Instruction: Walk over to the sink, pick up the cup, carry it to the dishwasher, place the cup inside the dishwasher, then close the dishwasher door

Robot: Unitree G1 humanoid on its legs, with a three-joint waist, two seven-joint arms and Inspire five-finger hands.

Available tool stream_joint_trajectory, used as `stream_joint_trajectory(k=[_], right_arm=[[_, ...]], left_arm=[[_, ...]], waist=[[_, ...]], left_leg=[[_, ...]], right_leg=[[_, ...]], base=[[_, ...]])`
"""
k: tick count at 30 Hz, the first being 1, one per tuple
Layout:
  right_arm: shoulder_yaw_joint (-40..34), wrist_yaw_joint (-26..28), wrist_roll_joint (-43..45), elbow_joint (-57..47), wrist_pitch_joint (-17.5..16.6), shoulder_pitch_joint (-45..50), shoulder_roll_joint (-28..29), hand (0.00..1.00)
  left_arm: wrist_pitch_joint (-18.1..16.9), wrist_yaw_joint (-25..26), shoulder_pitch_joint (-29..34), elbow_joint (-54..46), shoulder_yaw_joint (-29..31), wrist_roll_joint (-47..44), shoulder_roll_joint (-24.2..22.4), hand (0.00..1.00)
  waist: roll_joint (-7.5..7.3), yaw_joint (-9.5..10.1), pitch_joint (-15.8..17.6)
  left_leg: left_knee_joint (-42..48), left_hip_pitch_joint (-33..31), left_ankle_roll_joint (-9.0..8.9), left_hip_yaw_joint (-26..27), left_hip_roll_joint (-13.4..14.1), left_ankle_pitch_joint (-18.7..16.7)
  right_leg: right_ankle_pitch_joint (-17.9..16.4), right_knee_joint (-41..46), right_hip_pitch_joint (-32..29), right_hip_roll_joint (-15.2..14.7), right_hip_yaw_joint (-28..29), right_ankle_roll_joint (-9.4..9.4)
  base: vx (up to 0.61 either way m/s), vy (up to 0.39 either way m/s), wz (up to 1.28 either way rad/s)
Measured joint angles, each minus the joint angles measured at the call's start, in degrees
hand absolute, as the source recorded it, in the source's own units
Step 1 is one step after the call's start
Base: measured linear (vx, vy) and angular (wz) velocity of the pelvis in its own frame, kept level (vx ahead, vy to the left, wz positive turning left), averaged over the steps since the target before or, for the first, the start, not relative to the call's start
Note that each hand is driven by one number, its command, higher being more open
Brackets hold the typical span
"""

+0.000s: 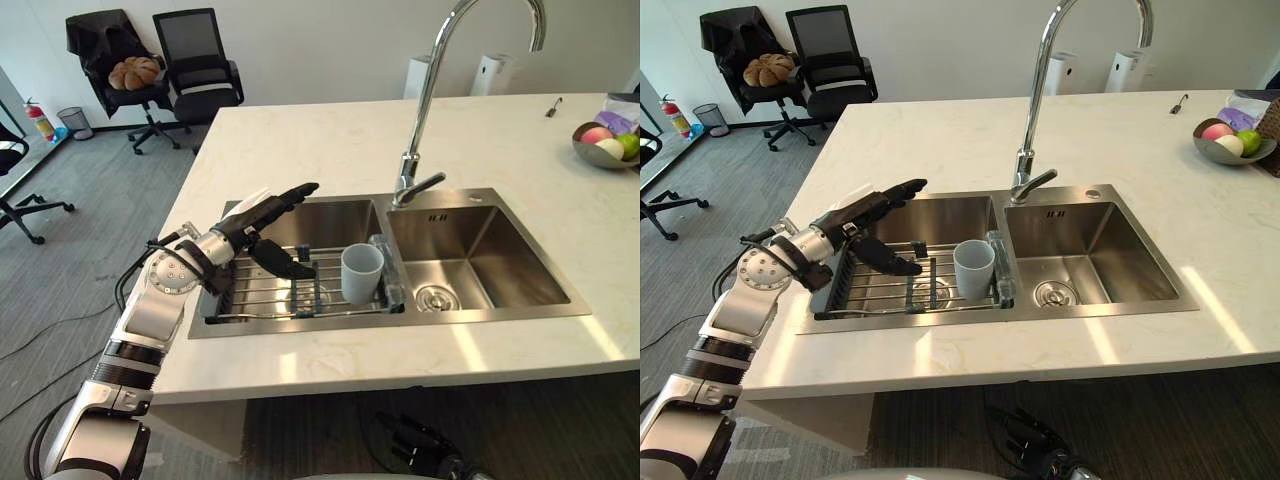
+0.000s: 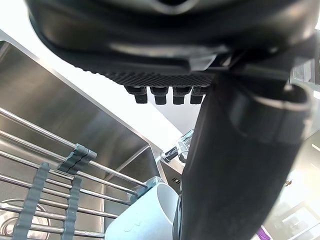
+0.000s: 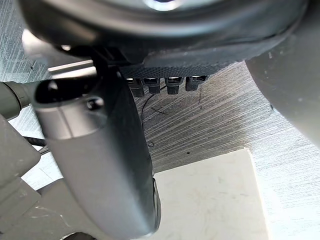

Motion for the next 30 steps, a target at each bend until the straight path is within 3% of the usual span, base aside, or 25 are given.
stream_joint_trajectory(k=[5,12,16,20,30], right_arm=[[0.02,-0.9,0.11,0.2,0.01,-0.08,0.39,1.0],[0.02,-2.06,0.59,1.99,0.45,-1.16,1.15,1.0],[0.05,-2.92,1.14,2.2,1.2,-1.46,1.14,1.0],[0.79,-4.12,2.63,2.44,1.7,-2.06,1.02,1.0],[1.26,-4.35,3.39,2.11,1.66,-2.02,1.03,1.0]], left_arm=[[0.02,0.43,2.11,-3.99,-0.02,-2.06,-1.37,1.0],[2.56,3.46,4.71,-7.42,-2.47,-9.52,-8.35,1.0],[4.87,5.17,6.72,-6.16,-6.94,-10.87,-12.79,1.0],[5.3,7.07,6.77,0.42,-10.27,-10.35,-13.44,1.0],[1.99,18.5,6.31,5.11,-10.45,-6.9,-14.69,1.0]], waist=[[-0.59,0.04,-0.24],[-1.43,-0.05,-0.65],[-1.43,-0.33,-0.65],[-1.39,-1.5,-0.67],[-1.41,-2.73,-0.68]], left_leg=[[-0.03,0.01,0.02,0.59,0.03,-0.01],[-0.1,0.1,0.06,2.43,-0.03,-0.05],[-0.15,0.29,0.06,3.38,0.0,-0.05],[-0.76,0.92,0.07,4.83,0.14,-0.04],[-1.16,1.04,0.19,7.34,-0.2,0.13]], right_leg=[[0.05,0.02,-0.38,0.15,0.64,0.0],[0.51,-0.03,-1.14,0.39,2.46,-0.04],[1.29,-0.68,-1.3,0.65,3.42,-0.07],[2.5,-1.6,-1.33,1.07,4.47,-0.13],[5.29,-5.14,-1.16,0.94,6.5,0.32]], base=[[-0.03,-0.016,-0.06],[-0.01,-0.012,-0.14],[-0.04,-0.017,-0.13],[-0.06,-0.018,-0.16],[-0.06,-0.02,-0.13]])
